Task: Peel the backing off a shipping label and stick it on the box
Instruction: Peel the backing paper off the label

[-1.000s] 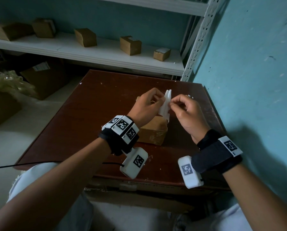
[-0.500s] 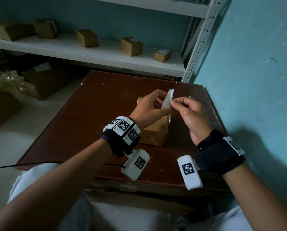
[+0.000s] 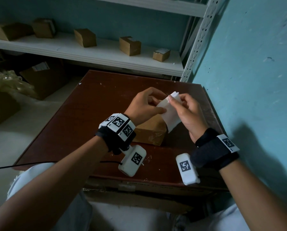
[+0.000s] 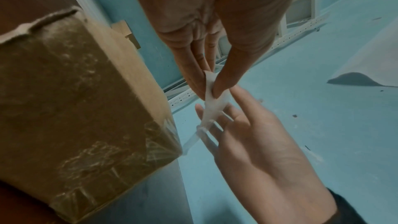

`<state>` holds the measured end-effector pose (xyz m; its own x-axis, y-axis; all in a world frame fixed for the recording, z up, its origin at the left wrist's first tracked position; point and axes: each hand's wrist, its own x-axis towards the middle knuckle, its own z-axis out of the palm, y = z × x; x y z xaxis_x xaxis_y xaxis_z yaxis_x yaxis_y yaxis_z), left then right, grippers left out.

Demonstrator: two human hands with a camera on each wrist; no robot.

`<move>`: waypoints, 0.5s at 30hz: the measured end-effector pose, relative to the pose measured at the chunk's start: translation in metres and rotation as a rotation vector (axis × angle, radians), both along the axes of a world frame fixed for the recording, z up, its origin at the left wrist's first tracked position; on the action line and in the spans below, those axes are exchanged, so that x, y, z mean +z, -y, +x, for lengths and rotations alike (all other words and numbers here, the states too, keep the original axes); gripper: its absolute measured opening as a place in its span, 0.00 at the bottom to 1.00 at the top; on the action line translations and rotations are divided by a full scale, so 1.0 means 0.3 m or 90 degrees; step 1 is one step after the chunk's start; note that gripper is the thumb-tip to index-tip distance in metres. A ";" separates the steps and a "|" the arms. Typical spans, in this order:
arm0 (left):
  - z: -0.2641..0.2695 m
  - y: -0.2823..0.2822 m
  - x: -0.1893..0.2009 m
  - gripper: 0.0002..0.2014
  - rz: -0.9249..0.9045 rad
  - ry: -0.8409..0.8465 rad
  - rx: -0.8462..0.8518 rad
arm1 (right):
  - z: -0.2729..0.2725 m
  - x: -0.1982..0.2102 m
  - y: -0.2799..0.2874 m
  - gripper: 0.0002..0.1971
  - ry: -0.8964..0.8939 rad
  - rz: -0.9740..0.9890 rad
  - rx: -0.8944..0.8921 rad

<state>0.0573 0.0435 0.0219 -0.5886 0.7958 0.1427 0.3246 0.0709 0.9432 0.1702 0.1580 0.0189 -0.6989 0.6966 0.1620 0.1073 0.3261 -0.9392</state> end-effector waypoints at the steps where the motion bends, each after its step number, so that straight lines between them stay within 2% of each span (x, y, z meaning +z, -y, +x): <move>1: -0.004 0.003 0.005 0.22 0.003 0.005 0.004 | 0.001 -0.002 -0.002 0.15 -0.005 -0.004 0.006; 10: -0.034 0.018 0.015 0.20 0.062 0.114 0.066 | -0.011 -0.005 0.016 0.12 -0.061 -0.134 0.005; 15: -0.038 0.012 0.012 0.21 0.072 0.145 0.095 | -0.016 0.000 0.019 0.11 -0.070 -0.144 0.016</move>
